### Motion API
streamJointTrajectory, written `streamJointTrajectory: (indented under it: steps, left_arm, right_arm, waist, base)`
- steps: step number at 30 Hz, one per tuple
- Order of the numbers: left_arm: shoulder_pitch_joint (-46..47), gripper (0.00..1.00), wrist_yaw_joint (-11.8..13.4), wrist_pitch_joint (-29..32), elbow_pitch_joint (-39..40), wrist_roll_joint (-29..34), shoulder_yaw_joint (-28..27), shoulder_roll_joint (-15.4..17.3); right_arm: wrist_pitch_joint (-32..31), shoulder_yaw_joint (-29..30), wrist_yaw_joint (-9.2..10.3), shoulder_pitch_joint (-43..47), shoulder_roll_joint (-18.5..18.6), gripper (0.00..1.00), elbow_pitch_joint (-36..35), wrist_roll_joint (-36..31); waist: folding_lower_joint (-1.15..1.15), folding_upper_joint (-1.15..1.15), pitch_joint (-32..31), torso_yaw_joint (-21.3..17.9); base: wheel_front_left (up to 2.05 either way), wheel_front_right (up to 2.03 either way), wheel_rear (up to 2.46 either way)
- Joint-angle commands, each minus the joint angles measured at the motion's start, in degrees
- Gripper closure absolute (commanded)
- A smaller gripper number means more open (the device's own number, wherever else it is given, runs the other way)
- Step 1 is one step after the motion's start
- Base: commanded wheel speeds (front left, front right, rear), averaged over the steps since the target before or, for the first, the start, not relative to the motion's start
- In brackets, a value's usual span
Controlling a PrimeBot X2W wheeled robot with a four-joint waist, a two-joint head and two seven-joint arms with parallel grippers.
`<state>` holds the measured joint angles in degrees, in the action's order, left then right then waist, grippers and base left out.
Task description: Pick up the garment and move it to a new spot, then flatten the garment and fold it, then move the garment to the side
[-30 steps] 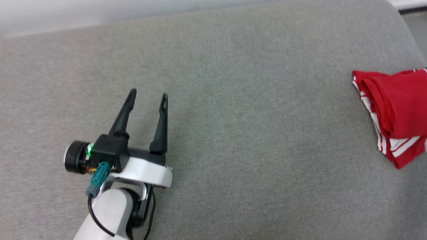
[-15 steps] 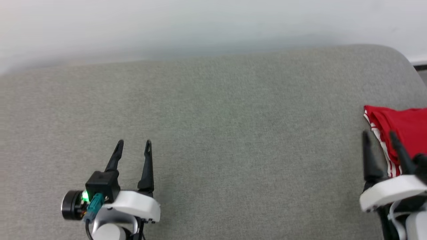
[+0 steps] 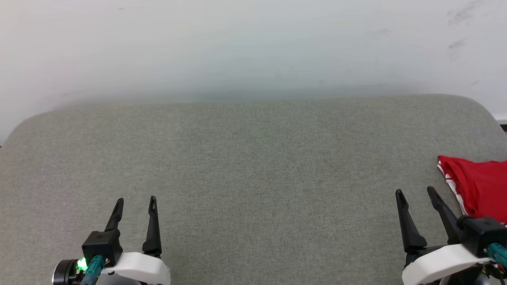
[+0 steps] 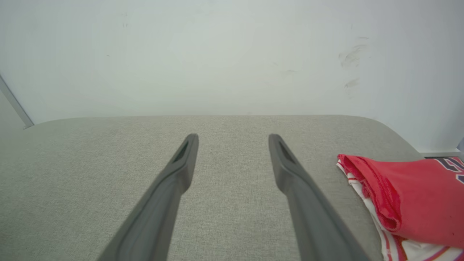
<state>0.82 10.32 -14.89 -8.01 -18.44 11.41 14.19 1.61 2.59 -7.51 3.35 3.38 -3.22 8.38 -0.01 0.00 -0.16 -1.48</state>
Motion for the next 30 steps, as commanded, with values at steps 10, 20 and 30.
streamJointTrajectory:
  steps: [10, 20, 30]
  left_arm:
    - [-3.02, 0.00, -1.43, -0.41, -0.41, 0.49, -1.55, -0.33]
    - [-2.44, 0.00, -2.84, -0.35, -2.50, 1.77, -2.51, -0.67]
    - [-2.21, 0.00, -3.82, -0.35, -3.15, 2.75, -3.50, -1.26]
  right_arm:
    - [-1.50, 0.31, 0.05, 4.70, -0.52, 0.00, -2.57, -2.05]
    - [-1.13, 0.00, 0.05, 4.69, -0.59, 0.00, -2.33, -1.48]
    - [-0.45, -0.76, 0.05, 3.94, -0.59, 0.00, -1.17, -1.17]
  waist:
    - [0.01, 0.00, -2.41, -0.43]
    - [0.01, 0.00, -2.63, -0.78]
    - [0.01, 0.00, -2.48, -1.02]
  base:
    - [0.00, 0.00, 0.00]
    - [0.00, 0.00, 0.00]
    - [0.00, 0.00, 0.00]
